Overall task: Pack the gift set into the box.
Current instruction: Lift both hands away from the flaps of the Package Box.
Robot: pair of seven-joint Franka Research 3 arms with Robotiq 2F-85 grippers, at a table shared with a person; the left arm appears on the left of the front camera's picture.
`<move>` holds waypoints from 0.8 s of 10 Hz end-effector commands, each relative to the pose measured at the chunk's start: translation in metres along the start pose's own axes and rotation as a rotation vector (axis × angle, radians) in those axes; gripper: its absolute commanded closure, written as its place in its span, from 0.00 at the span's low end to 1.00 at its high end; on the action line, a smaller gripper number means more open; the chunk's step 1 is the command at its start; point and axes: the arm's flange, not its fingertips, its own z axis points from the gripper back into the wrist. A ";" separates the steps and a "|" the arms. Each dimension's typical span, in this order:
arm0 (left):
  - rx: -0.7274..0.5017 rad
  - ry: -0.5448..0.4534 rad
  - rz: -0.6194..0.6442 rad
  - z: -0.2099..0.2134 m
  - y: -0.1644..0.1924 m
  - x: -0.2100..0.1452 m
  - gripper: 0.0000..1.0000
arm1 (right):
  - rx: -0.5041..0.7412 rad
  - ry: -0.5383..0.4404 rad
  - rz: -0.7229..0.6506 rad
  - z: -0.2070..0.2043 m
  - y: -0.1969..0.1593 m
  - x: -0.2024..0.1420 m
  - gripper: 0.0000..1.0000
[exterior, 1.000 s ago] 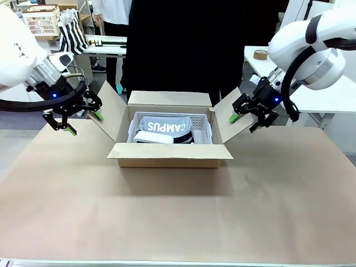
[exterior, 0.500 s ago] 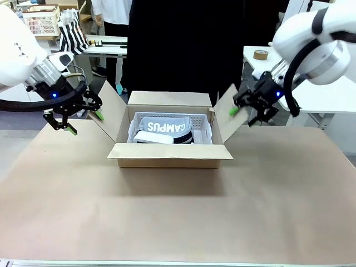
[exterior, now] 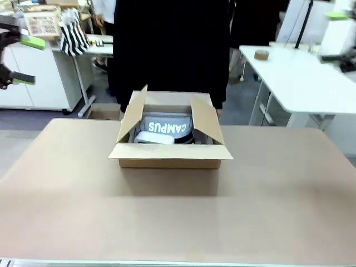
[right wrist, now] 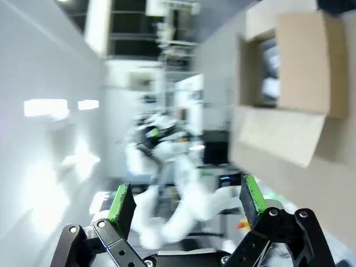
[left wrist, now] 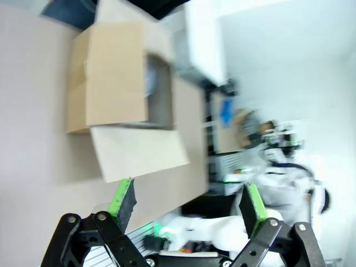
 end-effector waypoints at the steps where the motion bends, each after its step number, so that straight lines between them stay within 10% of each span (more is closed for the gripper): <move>1: -0.510 -0.026 -0.021 0.016 0.060 -0.015 0.00 | 0.110 0.006 -0.222 0.006 -0.062 0.020 0.00; 2: -0.407 -0.028 0.103 0.010 0.068 -0.008 0.00 | 0.029 -0.099 -0.295 -0.003 -0.077 0.031 0.00; 3: -0.161 -0.070 -0.005 0.031 0.013 -0.001 0.00 | 0.092 0.004 -0.090 0.024 -0.028 -0.007 0.00; 8: -0.161 -0.070 -0.005 0.031 0.013 -0.001 0.00 | 0.092 0.004 -0.090 0.024 -0.028 -0.007 0.00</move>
